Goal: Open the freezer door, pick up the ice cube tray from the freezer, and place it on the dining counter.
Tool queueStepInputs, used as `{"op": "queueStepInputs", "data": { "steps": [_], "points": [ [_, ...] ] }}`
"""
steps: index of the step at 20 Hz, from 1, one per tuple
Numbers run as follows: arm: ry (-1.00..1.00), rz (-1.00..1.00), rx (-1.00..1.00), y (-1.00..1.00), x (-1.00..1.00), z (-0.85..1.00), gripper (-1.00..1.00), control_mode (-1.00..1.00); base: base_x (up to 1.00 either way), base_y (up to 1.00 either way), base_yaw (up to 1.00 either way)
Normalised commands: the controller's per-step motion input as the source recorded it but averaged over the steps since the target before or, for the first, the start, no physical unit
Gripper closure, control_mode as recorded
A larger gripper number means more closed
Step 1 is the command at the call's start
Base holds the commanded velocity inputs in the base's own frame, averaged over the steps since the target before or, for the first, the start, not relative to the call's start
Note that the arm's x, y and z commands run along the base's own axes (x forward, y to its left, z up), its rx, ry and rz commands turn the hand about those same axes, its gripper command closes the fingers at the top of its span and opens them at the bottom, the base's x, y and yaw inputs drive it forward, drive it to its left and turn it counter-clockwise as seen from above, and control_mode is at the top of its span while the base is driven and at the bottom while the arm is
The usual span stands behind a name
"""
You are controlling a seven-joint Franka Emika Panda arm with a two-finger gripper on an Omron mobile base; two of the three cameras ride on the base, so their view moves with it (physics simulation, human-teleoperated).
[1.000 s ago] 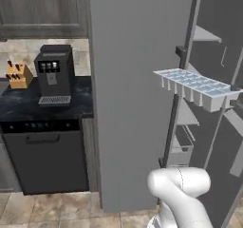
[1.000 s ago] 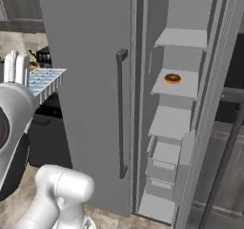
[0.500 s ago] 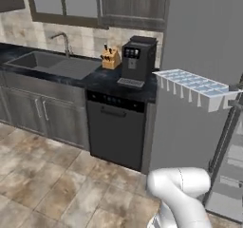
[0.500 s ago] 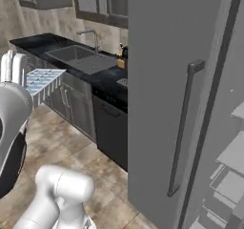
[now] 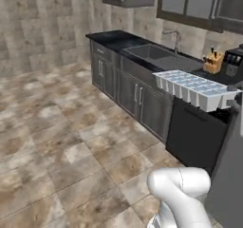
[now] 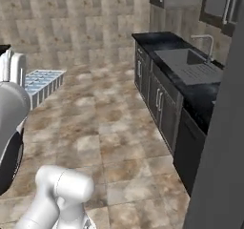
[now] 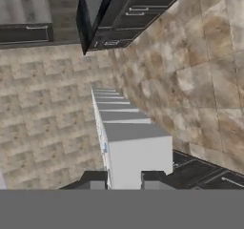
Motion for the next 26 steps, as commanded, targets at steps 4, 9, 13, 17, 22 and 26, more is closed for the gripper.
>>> {"op": "queueStepInputs", "data": {
  "steps": [4,9,13,17,22,26],
  "points": [
    [0.00,0.00,0.00,0.00,0.00,0.00,1.00,1.00,-0.09,0.13,0.98],
    [0.00,0.00,0.00,0.00,0.00,0.00,1.00,1.00,-0.02,0.08,0.96],
    [0.00,0.00,0.00,0.00,0.00,0.00,1.00,1.00,0.00,0.09,0.87],
    [0.00,0.00,0.00,0.00,0.00,0.00,1.00,1.00,0.23,0.50,0.40],
    [0.00,0.00,0.00,0.00,0.00,0.00,1.00,1.00,0.44,1.00,0.01],
    [0.00,0.00,0.00,0.00,0.00,0.00,1.00,1.00,0.51,1.00,-0.01]
  ]
}}
